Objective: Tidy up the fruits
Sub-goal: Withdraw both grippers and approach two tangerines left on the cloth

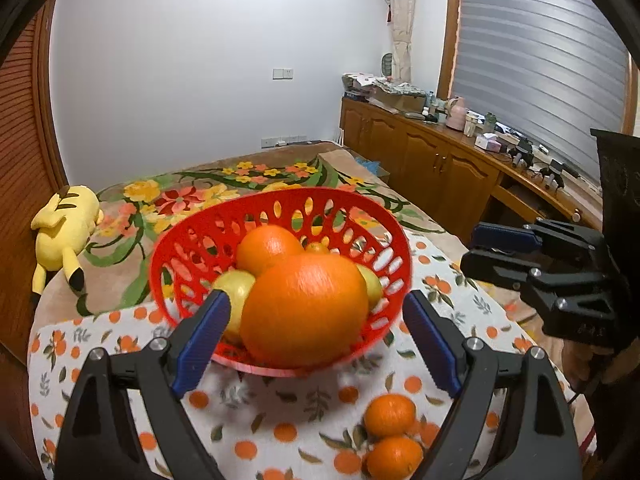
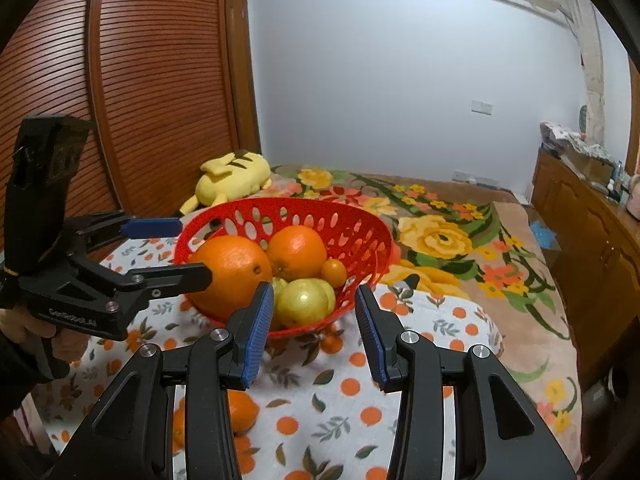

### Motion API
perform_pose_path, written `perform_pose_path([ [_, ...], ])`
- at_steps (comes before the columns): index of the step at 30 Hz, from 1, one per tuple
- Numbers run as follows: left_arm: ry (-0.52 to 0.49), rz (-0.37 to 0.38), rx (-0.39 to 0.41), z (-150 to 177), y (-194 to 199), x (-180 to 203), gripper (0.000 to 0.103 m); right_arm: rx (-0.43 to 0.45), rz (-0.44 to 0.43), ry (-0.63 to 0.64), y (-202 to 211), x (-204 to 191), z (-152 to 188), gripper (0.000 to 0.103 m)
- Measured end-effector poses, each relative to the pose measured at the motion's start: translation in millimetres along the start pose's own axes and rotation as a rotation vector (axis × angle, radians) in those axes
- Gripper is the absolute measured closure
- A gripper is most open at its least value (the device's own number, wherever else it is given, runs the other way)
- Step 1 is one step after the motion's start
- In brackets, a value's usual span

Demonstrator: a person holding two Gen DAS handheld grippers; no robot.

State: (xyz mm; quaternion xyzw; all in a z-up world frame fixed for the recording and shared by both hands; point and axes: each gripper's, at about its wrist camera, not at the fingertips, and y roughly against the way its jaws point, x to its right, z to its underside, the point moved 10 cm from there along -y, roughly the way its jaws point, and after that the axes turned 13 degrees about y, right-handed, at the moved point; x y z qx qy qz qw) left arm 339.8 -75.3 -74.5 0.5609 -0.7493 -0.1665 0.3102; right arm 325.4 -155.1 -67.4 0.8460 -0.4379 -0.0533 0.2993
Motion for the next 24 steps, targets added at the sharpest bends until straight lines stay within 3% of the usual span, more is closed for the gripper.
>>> perform_pose_path([
  [10, -0.014, -0.019, -0.042, 60, 10, 1, 0.016, -0.017, 0.002, -0.039, 22, -25, 32, 0.059],
  [24, 0.024, 0.019, -0.148, 129, -4, 21, 0.019, -0.056, -0.001, -0.095, 30, -43, 80, 0.058],
])
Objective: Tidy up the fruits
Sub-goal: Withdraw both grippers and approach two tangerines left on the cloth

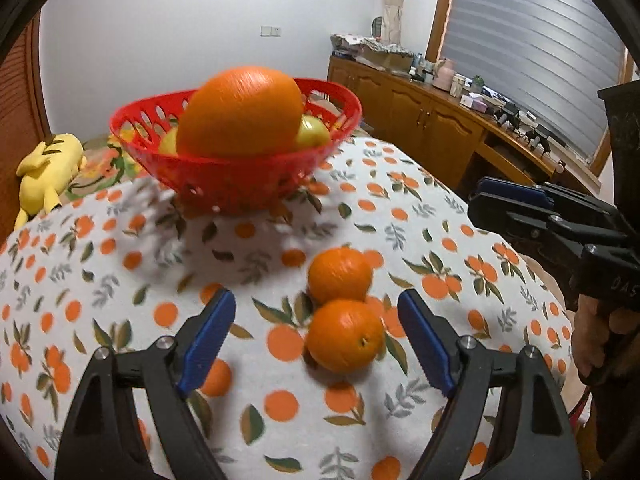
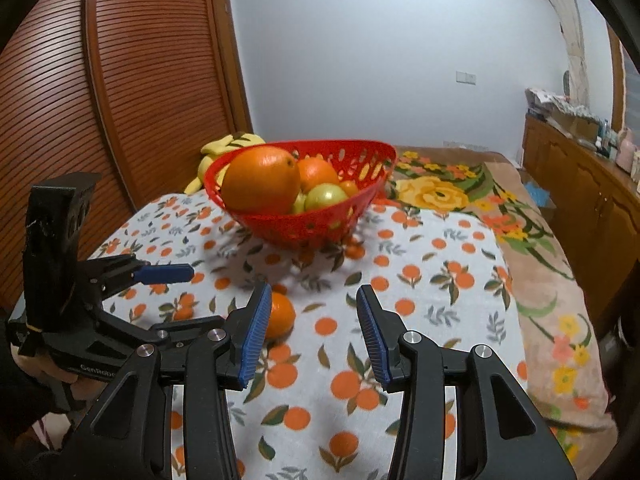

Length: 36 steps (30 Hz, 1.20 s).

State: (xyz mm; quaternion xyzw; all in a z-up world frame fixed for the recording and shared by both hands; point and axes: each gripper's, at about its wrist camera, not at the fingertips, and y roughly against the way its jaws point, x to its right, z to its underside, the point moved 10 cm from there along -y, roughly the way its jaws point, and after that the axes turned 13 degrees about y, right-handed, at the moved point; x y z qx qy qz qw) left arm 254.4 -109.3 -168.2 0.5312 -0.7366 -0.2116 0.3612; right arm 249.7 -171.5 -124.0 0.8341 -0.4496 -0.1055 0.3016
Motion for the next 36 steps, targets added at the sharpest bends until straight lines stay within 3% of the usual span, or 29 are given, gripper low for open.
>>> perform_pose_path([
  [5, 0.005, 0.012, -0.019, 11, -5, 6, 0.020, -0.012, -0.005, -0.030, -2, -1, 14, 0.058],
  [9, 0.001, 0.008, -0.034, 15, -9, 9, 0.026, -0.015, -0.009, -0.041, -3, -1, 18, 0.058],
  [18, 0.004, -0.013, -0.086, 25, -25, 5, 0.046, -0.015, -0.012, -0.043, -4, -2, 18, 0.058],
  [21, 0.001, 0.024, -0.089, 29, -24, 10, 0.057, -0.020, -0.018, -0.043, -7, -4, 18, 0.058],
  [36, 0.034, -0.029, 0.019, 19, 14, -17, 0.059, -0.063, -0.062, -0.030, -34, -20, 17, 0.058],
])
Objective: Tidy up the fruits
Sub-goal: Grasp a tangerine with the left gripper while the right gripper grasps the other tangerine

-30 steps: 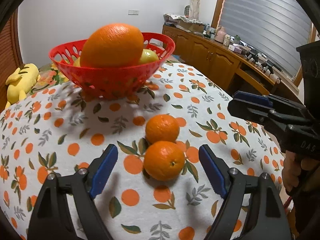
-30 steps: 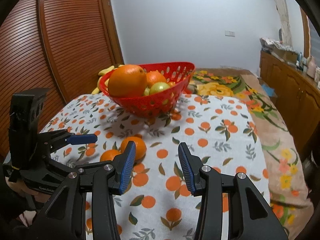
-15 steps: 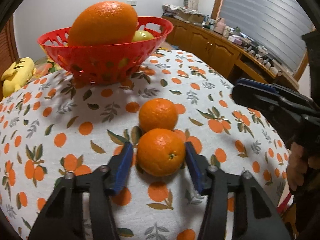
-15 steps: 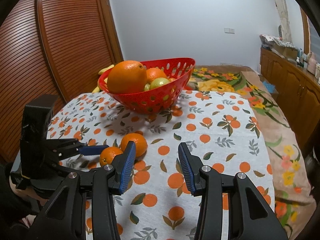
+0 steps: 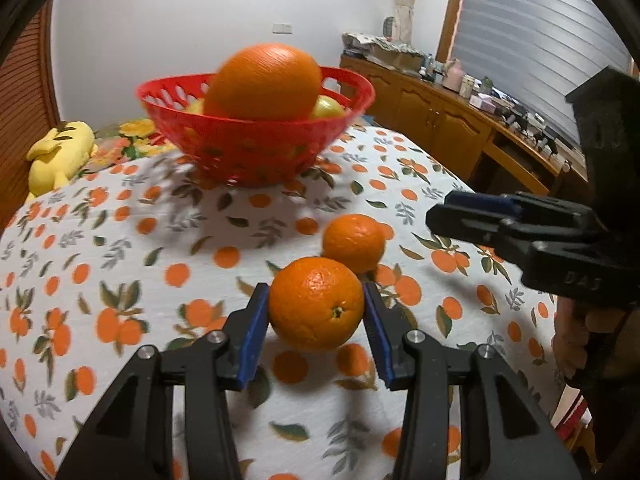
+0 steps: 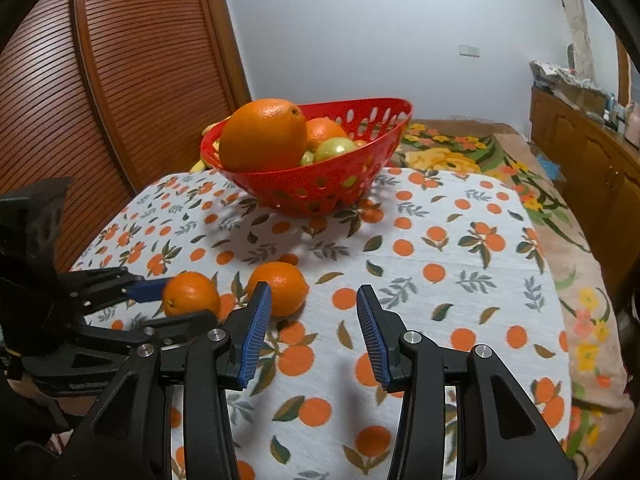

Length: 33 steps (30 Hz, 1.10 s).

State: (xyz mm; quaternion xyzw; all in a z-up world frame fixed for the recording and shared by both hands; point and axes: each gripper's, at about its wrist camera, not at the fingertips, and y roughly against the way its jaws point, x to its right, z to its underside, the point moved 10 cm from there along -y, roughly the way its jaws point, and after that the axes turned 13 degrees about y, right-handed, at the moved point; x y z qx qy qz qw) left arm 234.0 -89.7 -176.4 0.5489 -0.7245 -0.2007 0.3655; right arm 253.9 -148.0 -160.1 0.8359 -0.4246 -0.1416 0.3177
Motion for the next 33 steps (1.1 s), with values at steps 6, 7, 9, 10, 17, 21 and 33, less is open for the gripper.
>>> perform_pose_path([
  [6, 0.020, -0.012, 0.039, -7, 17, -15, 0.059, -0.029, -0.020, 0.028, -17, -13, -3, 0.058],
  [7, 0.023, -0.012, 0.042, -8, 19, -17, 0.059, -0.036, -0.020, 0.033, -20, -14, -3, 0.057],
  [9, 0.030, -0.014, 0.051, -10, 23, -21, 0.059, -0.044, -0.020, 0.041, -25, -17, -4, 0.056],
  [10, 0.032, -0.015, 0.053, -10, 24, -22, 0.059, -0.049, -0.018, 0.046, -27, -18, -4, 0.055],
  [17, 0.044, -0.021, 0.069, -12, 31, -30, 0.059, -0.076, -0.014, 0.057, -43, -22, -8, 0.052],
  [21, 0.049, -0.021, 0.077, -13, 35, -32, 0.059, -0.089, -0.017, 0.062, -50, -24, -7, 0.051],
  [33, 0.060, -0.019, 0.086, -14, 40, -35, 0.059, -0.136, -0.022, 0.061, -67, -27, 2, 0.051],
])
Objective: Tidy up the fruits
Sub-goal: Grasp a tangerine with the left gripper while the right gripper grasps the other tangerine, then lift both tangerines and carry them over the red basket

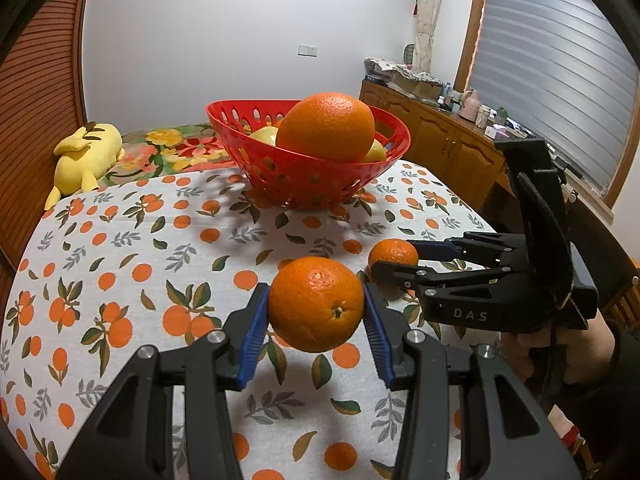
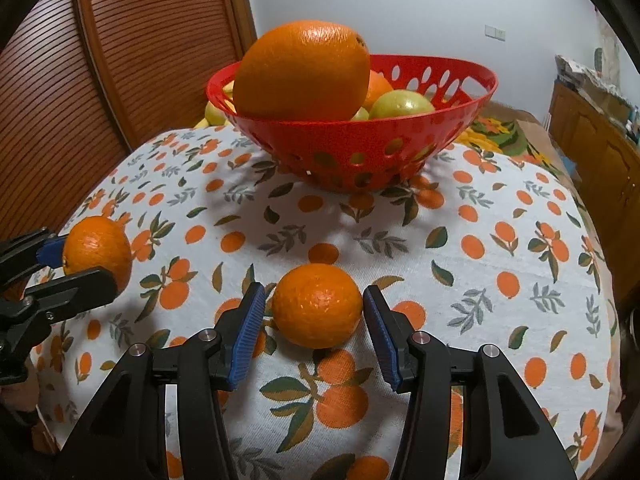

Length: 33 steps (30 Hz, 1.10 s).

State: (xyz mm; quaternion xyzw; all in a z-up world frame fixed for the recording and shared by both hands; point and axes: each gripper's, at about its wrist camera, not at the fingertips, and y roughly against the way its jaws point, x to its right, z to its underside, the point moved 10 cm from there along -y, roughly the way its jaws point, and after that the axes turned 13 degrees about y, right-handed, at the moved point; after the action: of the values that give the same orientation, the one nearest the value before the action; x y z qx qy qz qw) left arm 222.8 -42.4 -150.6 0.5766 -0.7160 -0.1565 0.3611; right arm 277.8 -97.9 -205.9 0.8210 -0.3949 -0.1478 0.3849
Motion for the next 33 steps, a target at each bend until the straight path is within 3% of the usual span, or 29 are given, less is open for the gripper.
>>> perform_pose_path([
  [16, 0.004, -0.002, 0.004, 2, 1, -2, 0.059, -0.010, 0.013, 0.029, -3, -3, 1, 0.058],
  [33, -0.024, -0.007, 0.086, -40, 23, 4, 0.059, 0.159, 0.044, 0.052, 74, 8, -49, 0.058],
])
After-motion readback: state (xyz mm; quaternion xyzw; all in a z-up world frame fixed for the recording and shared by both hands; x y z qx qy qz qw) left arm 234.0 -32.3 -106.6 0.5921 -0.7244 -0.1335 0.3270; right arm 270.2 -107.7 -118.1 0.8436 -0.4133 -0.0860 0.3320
